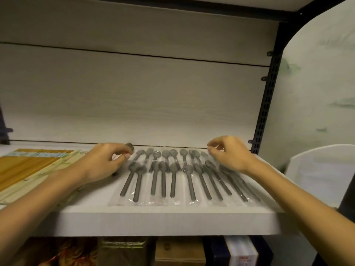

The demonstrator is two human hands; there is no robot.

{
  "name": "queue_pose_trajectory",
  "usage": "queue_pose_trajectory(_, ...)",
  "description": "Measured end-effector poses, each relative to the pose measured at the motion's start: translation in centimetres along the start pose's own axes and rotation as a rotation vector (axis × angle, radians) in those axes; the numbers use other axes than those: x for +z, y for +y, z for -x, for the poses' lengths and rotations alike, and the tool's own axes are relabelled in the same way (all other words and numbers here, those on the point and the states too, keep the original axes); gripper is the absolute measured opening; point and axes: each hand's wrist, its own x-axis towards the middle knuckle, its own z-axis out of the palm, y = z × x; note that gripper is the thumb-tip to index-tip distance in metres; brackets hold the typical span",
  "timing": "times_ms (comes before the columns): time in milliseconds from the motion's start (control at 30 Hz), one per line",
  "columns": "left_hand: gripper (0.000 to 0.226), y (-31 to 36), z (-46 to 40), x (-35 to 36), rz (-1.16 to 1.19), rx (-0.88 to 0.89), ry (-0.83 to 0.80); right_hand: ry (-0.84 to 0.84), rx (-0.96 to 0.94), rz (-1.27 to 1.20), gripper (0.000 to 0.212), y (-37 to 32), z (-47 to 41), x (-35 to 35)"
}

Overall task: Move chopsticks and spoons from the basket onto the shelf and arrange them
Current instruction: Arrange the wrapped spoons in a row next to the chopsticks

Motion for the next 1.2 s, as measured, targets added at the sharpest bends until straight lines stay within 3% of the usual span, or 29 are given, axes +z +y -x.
queue_pose_trajectory(67,0.020,0.1,0.4,0.5,0.003,0.024,-0.031,-0.096,-0.077,0.028,0.035,-2.2,-0.2,0.6)
queue_pose_trajectory(133,0.040,0.4,0.4,0.6,-0.004,0.026,-0.070,-0.216,-0.122,0.044,0.044,-3.8,-0.4,1.5)
queue_pose_trajectory(233,0.040,1.1,0.3,0.8,-0.053,0.012,-0.147,-0.330,-0.097,0.031,0.055,-5.1,-0.8,3.1)
queue_pose_trajectory(400,0.061,0.4,0.2,1.1,-0.056,0.039,-0.173,-0.413,-0.034,0.023,0.049,-5.2,-1.5,5.2)
queue_pose_trajectory(533,0.031,0.2,0.2,1.7,-0.036,0.073,-0.151,-0.394,-0.030,0.032,0.054,-5.2,-0.8,6.0)
queue_pose_trajectory(633,0.028,0.1,0.2,1.9,0.011,0.096,-0.142,-0.320,-0.047,-0.012,0.052,-5.3,-0.4,6.1)
queue_pose_trajectory(800,0.033,-0.1,0.3,2.1,0.035,0.134,-0.136,-0.259,-0.139,-0.016,0.053,-5.6,-0.1,6.0)
queue_pose_trajectory(933,0.055,0.0,0.4,2.1,0.032,0.164,-0.163,-0.349,-0.119,0.051,0.064,-5.8,-0.1,6.2)
queue_pose_trajectory(1067,0.059,0.2,0.7,2.0,0.006,0.182,-0.187,-0.382,-0.117,0.005,0.049,-6.1,0.0,5.8)
queue_pose_trajectory(1200,0.062,1.0,0.7,1.9,0.021,0.187,-0.196,-0.382,-0.147,0.026,0.056,-5.9,-0.1,5.7)
